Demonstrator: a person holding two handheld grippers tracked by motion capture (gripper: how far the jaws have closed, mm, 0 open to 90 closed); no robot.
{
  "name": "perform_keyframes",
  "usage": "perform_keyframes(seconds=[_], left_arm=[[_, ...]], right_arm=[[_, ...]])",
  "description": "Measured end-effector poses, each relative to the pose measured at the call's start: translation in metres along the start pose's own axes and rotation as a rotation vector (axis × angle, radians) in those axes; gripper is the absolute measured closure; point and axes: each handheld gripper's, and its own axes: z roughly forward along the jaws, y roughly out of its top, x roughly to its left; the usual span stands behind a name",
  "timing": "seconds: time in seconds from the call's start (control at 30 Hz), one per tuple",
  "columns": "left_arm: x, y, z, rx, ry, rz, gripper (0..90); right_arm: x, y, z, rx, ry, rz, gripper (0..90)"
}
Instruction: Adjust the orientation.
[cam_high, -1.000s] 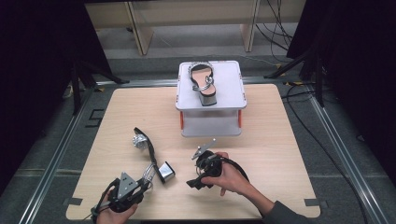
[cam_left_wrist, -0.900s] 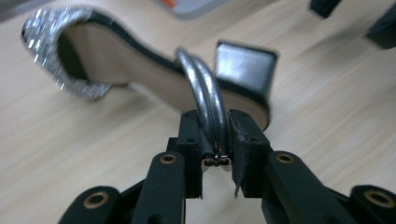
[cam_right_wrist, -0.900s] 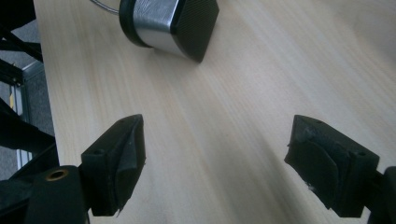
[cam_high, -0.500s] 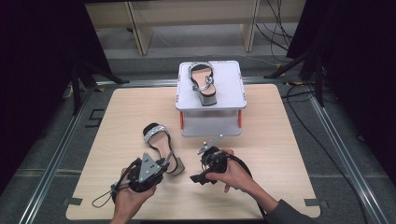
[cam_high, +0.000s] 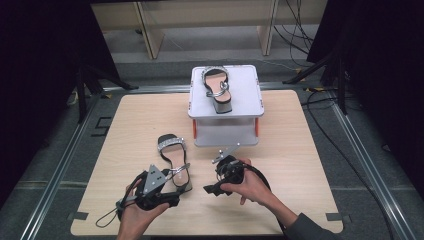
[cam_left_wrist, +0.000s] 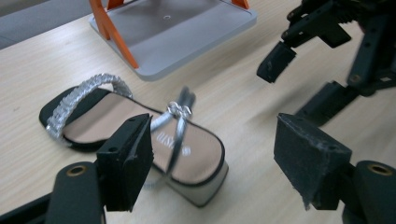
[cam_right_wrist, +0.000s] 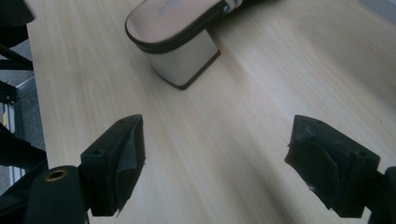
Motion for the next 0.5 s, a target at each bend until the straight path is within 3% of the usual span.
perform_keyframes(seconds=[0.1, 0.23, 0.27, 0.3, 0.33, 0.4, 0.43, 0.5], left_arm=[[0.002, -0.015, -0.012, -0.007, 0.014, -0.062, 26.0], [0.009, -0.027, -0.021, 0.002, 0.042, -0.083, 26.2], [0.014, -0.037, -0.023, 0.020, 0.056, -0.103, 26.6], [0.014, -0.037, -0.023, 0.020, 0.056, -0.103, 26.7], [0.017, -0.049, -0.024, 0.043, 0.056, -0.126, 26.8], [0.018, -0.055, -0.024, 0.050, 0.056, -0.138, 27.4], [0.020, -0.065, -0.024, 0.083, 0.062, -0.151, 27.5], [0.021, -0.073, -0.024, 0.107, 0.059, -0.164, 27.4]], right_arm=[[0.004, 0.004, 0.002, -0.010, -0.002, -0.028, 23.1], [0.007, 0.009, 0.008, -0.049, -0.017, -0.046, 29.8], [0.007, 0.014, 0.011, -0.073, -0.029, -0.092, 35.7], [0.008, 0.017, 0.012, -0.077, -0.030, -0.077, 36.1], [0.008, 0.020, 0.014, -0.088, -0.030, -0.075, 36.6], [0.009, 0.027, 0.018, -0.096, -0.054, -0.090, 42.8], [0.009, 0.029, 0.021, -0.118, -0.076, -0.102, 43.9], [0.008, 0.035, 0.023, -0.112, -0.087, -0.105, 47.3]])
